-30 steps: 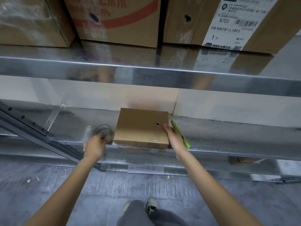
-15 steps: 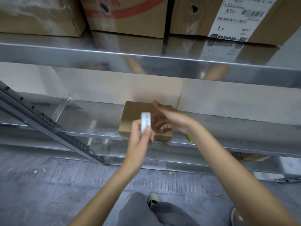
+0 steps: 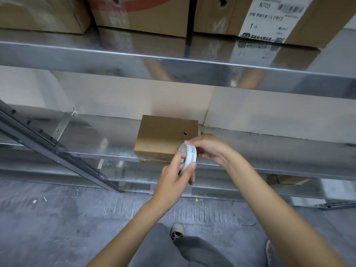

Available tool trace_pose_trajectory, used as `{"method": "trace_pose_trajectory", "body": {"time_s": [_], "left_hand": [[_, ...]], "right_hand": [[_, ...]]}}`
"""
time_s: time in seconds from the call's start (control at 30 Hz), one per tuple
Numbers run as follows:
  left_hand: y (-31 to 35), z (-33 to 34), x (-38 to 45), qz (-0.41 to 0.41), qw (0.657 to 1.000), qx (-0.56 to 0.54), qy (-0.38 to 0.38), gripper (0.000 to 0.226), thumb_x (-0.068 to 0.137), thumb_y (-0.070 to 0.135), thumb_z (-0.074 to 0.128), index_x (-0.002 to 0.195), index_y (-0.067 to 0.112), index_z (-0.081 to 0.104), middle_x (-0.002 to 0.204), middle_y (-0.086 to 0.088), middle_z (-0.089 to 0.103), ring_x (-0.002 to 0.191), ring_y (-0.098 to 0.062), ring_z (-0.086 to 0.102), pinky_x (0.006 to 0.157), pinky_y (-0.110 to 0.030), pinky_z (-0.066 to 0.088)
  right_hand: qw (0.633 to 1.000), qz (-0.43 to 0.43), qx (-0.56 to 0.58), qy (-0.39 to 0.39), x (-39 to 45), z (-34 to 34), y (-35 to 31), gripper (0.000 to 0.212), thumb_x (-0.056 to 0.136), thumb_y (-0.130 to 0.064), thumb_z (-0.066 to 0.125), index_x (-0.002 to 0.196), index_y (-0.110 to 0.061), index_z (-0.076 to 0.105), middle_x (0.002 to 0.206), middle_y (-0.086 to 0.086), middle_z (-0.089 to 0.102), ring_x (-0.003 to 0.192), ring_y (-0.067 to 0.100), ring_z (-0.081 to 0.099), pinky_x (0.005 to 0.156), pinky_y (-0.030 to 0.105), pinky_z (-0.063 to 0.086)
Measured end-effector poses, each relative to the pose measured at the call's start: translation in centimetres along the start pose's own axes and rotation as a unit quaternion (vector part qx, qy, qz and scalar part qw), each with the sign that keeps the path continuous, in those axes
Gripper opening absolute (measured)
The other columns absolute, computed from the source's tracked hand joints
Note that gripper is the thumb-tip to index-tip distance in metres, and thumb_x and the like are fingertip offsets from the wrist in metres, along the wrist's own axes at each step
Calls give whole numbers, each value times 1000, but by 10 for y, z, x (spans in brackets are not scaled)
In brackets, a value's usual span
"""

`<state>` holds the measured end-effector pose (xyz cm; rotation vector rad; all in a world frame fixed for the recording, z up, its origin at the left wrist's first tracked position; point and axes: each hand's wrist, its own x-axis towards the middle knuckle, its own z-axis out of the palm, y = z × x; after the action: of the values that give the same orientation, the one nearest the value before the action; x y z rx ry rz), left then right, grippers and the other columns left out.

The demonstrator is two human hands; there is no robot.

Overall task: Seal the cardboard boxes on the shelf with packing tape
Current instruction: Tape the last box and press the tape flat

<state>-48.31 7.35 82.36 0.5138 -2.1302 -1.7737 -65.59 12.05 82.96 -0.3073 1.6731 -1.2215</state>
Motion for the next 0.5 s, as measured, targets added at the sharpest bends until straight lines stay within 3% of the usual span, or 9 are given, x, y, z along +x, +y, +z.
{"method": "trace_pose_trajectory", "body": {"time_s": [0.13,0.23,0.3,0.37,0.43,0.5], "left_hand": [[2,-1,3,-22,999,34,16,11,99,29,54,99,18,57,54,-1,61,50,-19,57,54,-32,51],[1,2,4,-116,993,-4,35,19,98,32,55,90,14,58,52,-5,62,43,-18,54,54,-31,47],[0,4,5,-172,984,-32,40,29,98,33,54,84,9,58,51,-7,63,41,-18,53,52,-26,44],[2,4,8,-214,975,-47,37,38,98,37,52,80,5,60,51,-7,63,41,-17,55,51,-23,42],[4,4,10,-241,968,-65,16,44,98,43,50,77,5,58,53,-8,63,47,-18,60,58,-24,46],[6,1,8,-242,962,-124,-21,44,98,47,48,78,9,55,53,-7,58,66,-20,67,81,-27,49]], "right_hand": [[996,-59,10,66,0,4,6,14,88,-13,67,78,-4,67,68,6,63,64,15,54,62,23,42],[984,-114,49,126,3,-12,-6,13,89,-10,66,79,-2,66,74,9,63,71,14,59,65,22,39],[985,-127,24,117,6,-21,-13,14,89,-9,66,82,3,64,73,10,63,82,12,67,72,22,41],[984,-131,6,118,10,-22,-15,19,88,-10,67,84,9,65,72,9,65,79,16,62,75,26,41],[984,-130,5,121,15,-18,-15,24,87,-13,68,83,11,66,75,13,64,76,22,51,74,28,41],[987,-123,22,105,18,-17,-15,19,86,-13,71,77,3,64,78,16,59,78,23,48,76,30,42]]}}
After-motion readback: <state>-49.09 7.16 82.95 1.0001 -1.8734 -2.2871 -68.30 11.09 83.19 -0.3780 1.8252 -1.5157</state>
